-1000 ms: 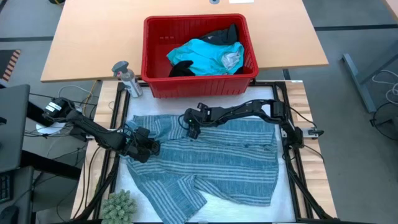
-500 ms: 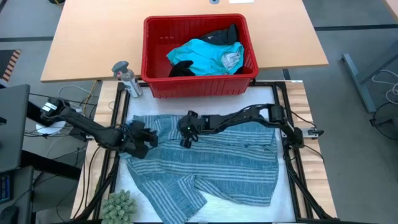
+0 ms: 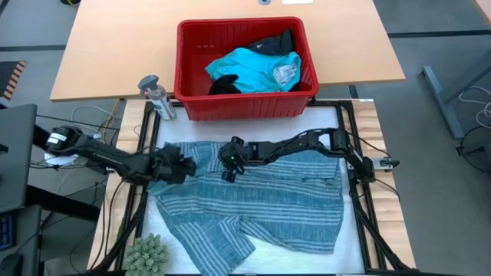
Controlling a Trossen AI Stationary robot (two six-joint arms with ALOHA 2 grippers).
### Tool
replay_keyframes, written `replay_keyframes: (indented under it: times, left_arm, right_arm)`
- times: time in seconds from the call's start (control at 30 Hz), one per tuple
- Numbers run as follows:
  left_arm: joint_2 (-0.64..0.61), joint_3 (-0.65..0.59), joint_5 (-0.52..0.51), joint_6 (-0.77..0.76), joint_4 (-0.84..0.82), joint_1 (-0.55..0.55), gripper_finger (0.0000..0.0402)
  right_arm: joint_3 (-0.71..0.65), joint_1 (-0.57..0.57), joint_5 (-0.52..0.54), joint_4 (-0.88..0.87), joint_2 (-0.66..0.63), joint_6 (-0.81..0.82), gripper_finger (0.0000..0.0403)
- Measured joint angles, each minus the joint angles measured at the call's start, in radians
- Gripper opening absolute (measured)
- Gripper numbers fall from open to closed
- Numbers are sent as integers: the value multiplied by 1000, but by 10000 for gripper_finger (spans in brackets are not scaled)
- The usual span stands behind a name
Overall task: Fold Laundry from Bin
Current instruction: Fold the patterned blue shirt
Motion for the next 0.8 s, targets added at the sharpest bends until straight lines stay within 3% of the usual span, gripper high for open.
replay_keyframes:
  times: [0.07, 0.2, 0.4, 0.5, 0.8]
  left_arm:
    - [-3, 14, 14, 153, 53, 51, 184]
    - [-14, 35, 57, 313, 72, 170, 190]
    - [21, 35, 306, 558, 137, 322, 190]
    - [33, 35, 362, 700, 206, 357, 190]
    - [32, 35, 488, 878, 158, 479, 190]
  right_arm:
    - [0, -2, -1, -4, 0, 0, 60]
    - [0, -3, -5, -3, 0, 0, 60]
    - [0, -3, -6, -2, 0, -1, 60]
    - [0, -6, -7, -3, 0, -1, 60]
    - [0, -7, -10, -6, 0, -3, 60]
